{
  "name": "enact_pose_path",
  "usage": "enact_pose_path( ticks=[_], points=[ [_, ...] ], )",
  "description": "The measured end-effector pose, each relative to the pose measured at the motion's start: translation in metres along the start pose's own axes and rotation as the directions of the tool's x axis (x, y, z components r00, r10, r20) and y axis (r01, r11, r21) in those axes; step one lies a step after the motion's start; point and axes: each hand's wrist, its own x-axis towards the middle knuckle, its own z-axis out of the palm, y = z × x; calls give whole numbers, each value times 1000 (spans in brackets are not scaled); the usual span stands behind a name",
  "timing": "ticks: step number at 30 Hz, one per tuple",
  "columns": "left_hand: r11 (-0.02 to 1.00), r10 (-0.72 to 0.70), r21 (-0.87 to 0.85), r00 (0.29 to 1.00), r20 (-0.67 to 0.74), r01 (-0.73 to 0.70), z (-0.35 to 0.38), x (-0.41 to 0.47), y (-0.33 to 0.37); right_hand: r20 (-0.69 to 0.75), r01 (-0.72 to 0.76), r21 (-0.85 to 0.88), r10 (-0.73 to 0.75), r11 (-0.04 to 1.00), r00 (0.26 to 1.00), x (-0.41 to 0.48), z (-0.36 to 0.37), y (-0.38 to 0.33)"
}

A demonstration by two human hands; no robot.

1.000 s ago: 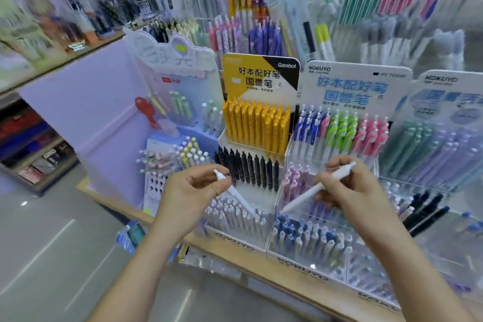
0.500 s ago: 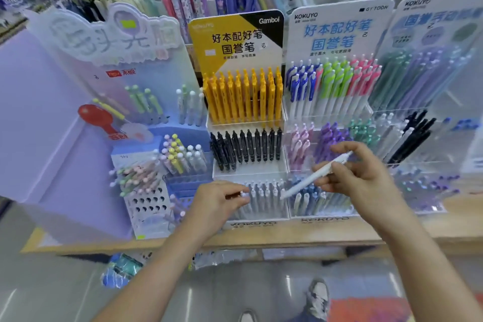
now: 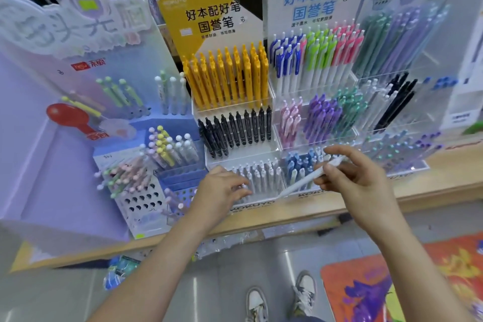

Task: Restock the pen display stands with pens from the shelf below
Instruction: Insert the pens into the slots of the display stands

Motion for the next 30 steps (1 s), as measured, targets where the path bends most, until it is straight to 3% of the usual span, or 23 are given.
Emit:
enact_pose_path(
  ticks=[10,20,25,30],
  points=[
    [982,38,186,999,-12,-35,12,6,-7,-1,42,-129,-42,991,999,2,18,12],
    [988,-4,157,999,-51,12,10,-2,-9,-31,18,-158,-24,987,999,4,41,26],
    [989,-49,131,986,-160,70,4,-21,-21,-46,29,-270,-43,962,998,6,60,39],
    [990,-81,99,982,-170,99,1,-30,-26,-66,13,-383,-42,924,997,7,70,56]
  ],
)
